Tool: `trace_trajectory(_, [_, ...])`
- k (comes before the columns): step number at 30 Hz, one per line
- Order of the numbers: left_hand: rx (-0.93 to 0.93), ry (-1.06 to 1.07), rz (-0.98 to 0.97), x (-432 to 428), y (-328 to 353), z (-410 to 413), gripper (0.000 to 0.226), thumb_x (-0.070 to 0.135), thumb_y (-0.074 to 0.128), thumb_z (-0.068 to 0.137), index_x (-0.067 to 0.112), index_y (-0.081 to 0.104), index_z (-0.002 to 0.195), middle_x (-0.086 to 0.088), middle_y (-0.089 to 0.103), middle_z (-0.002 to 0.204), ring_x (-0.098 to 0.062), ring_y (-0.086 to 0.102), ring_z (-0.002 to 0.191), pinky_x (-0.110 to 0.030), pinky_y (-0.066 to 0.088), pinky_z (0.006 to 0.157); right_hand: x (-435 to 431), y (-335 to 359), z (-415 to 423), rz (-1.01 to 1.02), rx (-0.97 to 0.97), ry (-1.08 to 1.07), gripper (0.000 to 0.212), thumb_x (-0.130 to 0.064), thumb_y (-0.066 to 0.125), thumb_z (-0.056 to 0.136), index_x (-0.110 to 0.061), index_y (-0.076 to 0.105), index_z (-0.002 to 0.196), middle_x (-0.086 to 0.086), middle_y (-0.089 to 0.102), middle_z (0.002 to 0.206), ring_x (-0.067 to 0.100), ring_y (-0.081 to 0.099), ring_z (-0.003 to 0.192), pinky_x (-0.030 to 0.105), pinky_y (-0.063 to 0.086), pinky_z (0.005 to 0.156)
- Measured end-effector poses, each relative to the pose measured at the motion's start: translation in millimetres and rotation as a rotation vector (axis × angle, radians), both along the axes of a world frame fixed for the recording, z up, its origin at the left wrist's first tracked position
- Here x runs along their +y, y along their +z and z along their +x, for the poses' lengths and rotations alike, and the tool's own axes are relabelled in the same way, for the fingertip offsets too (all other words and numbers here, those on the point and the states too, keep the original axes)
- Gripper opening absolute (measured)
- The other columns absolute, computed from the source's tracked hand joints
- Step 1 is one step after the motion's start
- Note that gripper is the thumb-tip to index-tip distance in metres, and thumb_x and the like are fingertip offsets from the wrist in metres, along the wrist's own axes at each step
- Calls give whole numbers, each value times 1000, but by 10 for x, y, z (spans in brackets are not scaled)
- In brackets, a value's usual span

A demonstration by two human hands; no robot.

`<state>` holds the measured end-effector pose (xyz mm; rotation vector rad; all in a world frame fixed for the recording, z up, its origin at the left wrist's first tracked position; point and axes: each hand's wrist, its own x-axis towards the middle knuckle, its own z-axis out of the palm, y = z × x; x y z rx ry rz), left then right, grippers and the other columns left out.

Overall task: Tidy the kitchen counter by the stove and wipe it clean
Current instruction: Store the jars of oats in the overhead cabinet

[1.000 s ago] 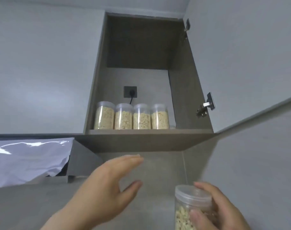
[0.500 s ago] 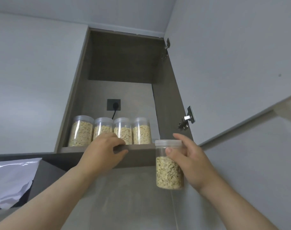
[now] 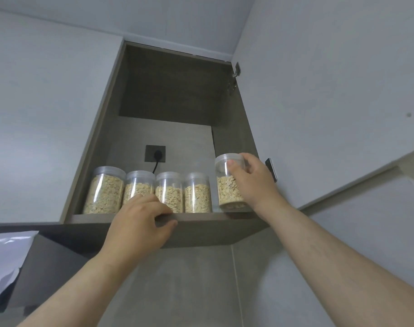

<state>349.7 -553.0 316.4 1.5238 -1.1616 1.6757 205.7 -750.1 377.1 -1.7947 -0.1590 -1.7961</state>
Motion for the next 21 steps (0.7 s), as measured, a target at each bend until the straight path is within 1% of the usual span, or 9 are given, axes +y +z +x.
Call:
trace_trajectory(2, [-6,-9,5,-1,8,-2,15,31,81,73,24,76,85,24,47,72,-4,45,74,-9,29,68,-17,23,45,-3,26,-8,58,-63,54,79,-31,55,127,-9,62,121,12,59,112,40,49,98])
trace_trajectory(4, [-3,-14,1,3,4,-9,14,31,80,73,24,76,84,23,47,71,-3,44,73,-9,29,67,-43,-17,108,-18,49,14,49,-51,57,89,-29,51,132,-10,58,127,10,55,116,36,45,101])
trace_trajectory(5, [-1,-13,-2,4,2,-9,13,31,80,73,24,76,83,22,48,70,-3,44,73,-8,29,67,-58,-39,136,-20,61,28,48,-47,57,92,-29,49,135,-10,56,130,9,53,119,34,43,103])
trace_trajectory(9, [1,-17,-6,4,-4,-4,13,32,80,73,25,76,83,22,48,70,-4,46,74,-9,29,67,-100,-84,137,-47,107,24,50,-43,51,97,-31,40,144,-9,47,143,9,44,129,29,36,106])
trace_trajectory(12, [-10,-16,-10,-2,-4,4,13,31,80,73,25,75,82,21,50,71,-7,47,74,-9,30,67,-153,-135,90,-105,173,-10,56,-45,51,97,-42,29,148,-11,35,152,9,38,136,27,30,105])
trace_trajectory(14, [-4,-11,-8,-4,-6,8,13,31,80,73,25,75,83,21,51,72,-6,47,75,-9,31,67,-188,-193,80,-153,215,-4,61,-40,53,97,-47,22,149,-16,25,154,9,42,133,28,32,108])
trace_trajectory(15, [-5,-9,-6,-3,-7,9,13,31,80,73,25,75,83,21,51,72,-5,47,75,-9,31,67,-197,-218,79,-176,230,-2,60,-36,53,98,-47,23,149,-19,24,153,9,42,133,31,33,110])
trace_trajectory(18, [-8,-6,-4,-5,-5,5,13,30,80,73,25,74,83,22,51,73,-5,48,76,-10,31,68,-202,-252,83,-212,253,0,58,-23,50,98,-45,30,147,-23,28,151,6,41,133,37,31,116])
trace_trajectory(21, [-10,-5,-12,-9,-8,12,12,30,81,73,26,74,82,22,51,72,-5,49,76,-10,32,68,-194,-264,81,-219,291,-10,64,-16,48,93,-48,30,146,-27,30,147,3,49,120,34,34,111])
